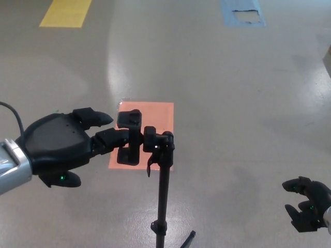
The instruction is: The robot uses its left hand to grab the top of a phone stand kept on the floor and tilt it upwards to adjust its angle
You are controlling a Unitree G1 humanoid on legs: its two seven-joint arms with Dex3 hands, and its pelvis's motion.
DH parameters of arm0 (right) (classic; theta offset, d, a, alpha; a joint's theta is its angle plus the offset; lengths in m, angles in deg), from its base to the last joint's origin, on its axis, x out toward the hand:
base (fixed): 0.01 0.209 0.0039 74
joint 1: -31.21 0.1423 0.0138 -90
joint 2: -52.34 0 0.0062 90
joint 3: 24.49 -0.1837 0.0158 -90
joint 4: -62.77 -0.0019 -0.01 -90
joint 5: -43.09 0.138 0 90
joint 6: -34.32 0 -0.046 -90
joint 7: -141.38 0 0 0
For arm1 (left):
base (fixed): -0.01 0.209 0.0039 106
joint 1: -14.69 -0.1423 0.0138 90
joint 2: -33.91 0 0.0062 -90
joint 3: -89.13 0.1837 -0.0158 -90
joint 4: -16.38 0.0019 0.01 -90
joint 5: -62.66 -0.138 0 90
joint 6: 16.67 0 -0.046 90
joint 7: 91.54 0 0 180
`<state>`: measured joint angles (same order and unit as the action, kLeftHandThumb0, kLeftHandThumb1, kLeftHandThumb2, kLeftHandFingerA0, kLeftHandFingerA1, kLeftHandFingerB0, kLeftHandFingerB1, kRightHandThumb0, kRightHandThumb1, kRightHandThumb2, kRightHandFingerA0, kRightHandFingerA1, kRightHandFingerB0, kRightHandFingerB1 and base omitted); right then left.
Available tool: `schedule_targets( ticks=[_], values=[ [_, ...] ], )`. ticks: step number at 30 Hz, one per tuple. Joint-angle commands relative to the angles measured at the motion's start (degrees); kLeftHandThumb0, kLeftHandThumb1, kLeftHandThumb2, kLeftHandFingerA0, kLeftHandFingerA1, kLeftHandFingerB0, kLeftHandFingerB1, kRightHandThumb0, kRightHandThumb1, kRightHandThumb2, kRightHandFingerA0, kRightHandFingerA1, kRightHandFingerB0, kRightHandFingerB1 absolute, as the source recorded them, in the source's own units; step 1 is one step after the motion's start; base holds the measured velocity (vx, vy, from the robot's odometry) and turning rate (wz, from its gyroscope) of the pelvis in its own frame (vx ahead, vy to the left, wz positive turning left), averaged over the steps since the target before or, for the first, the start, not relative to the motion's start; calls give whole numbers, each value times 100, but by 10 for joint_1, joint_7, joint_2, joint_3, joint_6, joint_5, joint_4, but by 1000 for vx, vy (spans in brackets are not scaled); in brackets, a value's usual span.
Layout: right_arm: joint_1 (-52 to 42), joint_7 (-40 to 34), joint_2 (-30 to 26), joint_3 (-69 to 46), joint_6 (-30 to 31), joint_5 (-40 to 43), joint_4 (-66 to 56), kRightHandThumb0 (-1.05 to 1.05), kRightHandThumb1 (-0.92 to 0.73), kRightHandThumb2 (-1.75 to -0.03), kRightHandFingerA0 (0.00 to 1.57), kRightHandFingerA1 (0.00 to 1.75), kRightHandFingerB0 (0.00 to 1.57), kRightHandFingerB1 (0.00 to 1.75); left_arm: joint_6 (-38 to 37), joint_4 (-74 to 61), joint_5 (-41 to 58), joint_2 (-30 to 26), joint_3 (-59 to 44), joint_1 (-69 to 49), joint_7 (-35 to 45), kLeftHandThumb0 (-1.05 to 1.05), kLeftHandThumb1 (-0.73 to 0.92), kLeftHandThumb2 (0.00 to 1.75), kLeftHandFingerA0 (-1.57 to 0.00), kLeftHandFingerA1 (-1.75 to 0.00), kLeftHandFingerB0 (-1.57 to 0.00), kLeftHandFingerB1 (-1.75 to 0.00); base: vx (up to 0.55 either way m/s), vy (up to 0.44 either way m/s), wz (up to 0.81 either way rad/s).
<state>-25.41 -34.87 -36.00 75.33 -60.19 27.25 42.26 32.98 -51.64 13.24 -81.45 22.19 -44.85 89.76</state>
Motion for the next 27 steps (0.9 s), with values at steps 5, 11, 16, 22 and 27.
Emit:
schedule_targets(
  ticks=[5,11,16,22,27],
  values=[
    [4,9,-10,-3,4,0,3,-25,-61,-110,9,51,9,50,32,34,31,2,-39,67,12,-39,45,67,-8,-29,0,-20,0,0,0],
    [4,8,-10,-1,6,-1,3,-25,-62,-111,9,51,9,50,57,95,58,7,-69,127,30,-40,45,64,-12,-31,-3,-20,0,0,0],
    [5,12,-12,6,6,-8,1,-25,-62,-110,9,51,9,50,73,169,51,12,-67,159,33,-42,52,56,-13,-27,0,-22,0,0,0],
    [9,16,-14,8,4,-8,2,-25,-61,-110,9,51,9,50,71,253,36,16,-51,180,7,-44,49,65,-13,-32,-4,-19,0,0,0],
    [13,19,-15,8,6,-8,2,-24,-61,-110,10,51,10,50,75,293,28,15,-35,193,10,-42,54,59,-14,-27,-4,-20,0,0,0]
  ],
)
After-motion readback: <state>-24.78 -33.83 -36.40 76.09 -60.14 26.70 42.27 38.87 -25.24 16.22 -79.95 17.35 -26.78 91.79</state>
